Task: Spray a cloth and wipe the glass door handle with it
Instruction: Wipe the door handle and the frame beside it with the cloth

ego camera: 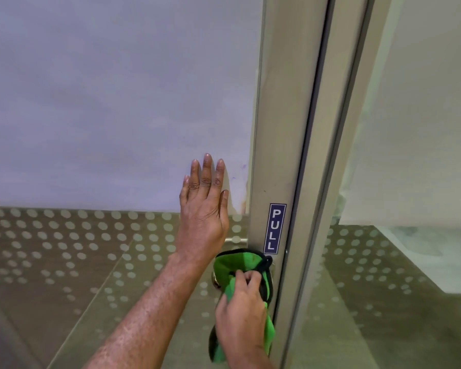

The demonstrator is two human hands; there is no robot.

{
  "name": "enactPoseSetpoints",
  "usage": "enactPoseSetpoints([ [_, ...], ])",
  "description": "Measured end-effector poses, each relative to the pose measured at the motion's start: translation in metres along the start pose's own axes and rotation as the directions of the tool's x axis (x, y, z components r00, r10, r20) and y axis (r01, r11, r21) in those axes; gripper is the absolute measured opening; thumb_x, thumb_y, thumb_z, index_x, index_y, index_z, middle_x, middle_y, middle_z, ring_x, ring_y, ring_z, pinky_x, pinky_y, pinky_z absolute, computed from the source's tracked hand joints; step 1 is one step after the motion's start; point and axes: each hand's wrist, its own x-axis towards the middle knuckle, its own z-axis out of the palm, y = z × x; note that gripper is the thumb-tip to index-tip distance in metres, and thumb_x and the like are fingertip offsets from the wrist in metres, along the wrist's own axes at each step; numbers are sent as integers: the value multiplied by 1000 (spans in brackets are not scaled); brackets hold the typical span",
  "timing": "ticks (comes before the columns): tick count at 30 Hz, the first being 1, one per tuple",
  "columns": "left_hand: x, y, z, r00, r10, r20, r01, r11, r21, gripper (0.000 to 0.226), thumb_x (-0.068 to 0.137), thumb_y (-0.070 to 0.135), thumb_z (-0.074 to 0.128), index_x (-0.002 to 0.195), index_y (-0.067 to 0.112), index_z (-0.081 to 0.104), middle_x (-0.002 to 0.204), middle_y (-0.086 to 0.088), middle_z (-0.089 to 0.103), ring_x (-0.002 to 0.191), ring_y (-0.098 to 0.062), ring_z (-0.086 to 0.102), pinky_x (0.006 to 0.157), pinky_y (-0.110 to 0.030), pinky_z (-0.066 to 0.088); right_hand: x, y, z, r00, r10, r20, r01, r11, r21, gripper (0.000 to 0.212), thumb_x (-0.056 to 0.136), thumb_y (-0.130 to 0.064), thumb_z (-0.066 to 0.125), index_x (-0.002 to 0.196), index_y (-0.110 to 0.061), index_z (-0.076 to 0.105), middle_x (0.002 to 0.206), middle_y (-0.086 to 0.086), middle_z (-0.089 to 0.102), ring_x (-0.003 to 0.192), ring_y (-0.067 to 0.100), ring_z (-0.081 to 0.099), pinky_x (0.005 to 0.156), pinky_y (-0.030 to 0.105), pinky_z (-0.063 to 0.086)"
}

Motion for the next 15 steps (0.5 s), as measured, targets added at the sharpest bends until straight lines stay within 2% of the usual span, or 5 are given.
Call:
enactPoseSetpoints([
  [5,-1,0,-3,1000,4,11,-4,1000,-11,59,110,25,30,167,21,14,177,-1,1,163,-19,-7,132,-47,4,5,-32,19,998,47,47,-50,996,76,54,96,-14,65,145,-23,44,149,5,40,110,16,64,100,32,56],
  [8,0,0,-6,1000,7,19,-7,1000,-3,59,110,26,28,167,22,13,177,0,0,163,-19,-7,133,-43,2,5,-26,13,992,-68,105,59,995,81,55,94,-31,68,144,-22,45,140,2,42,107,14,64,98,32,56],
  [10,0,2,-6,1000,4,22,-4,1000,2,59,110,27,27,167,22,12,177,0,-1,163,-19,-7,133,-41,0,4,-16,1,954,-190,232,183,982,53,75,92,-42,70,153,-22,34,144,1,33,119,18,59,108,35,51],
  [13,0,2,-8,1000,6,23,-7,1000,7,60,110,28,27,167,22,11,177,0,-2,163,-19,-8,132,-38,-5,11,-1,-19,847,-248,471,279,960,4,90,90,-17,73,161,-22,18,154,-1,18,135,24,48,121,38,38],
  [15,-1,1,-7,1000,3,27,-3,1000,6,60,110,28,28,167,23,10,177,1,-3,163,-18,-9,132,-38,-5,16,3,-21,842,-291,453,391,909,-143,81,91,-7,67,159,-18,25,150,4,29,128,26,51,117,43,42],
])
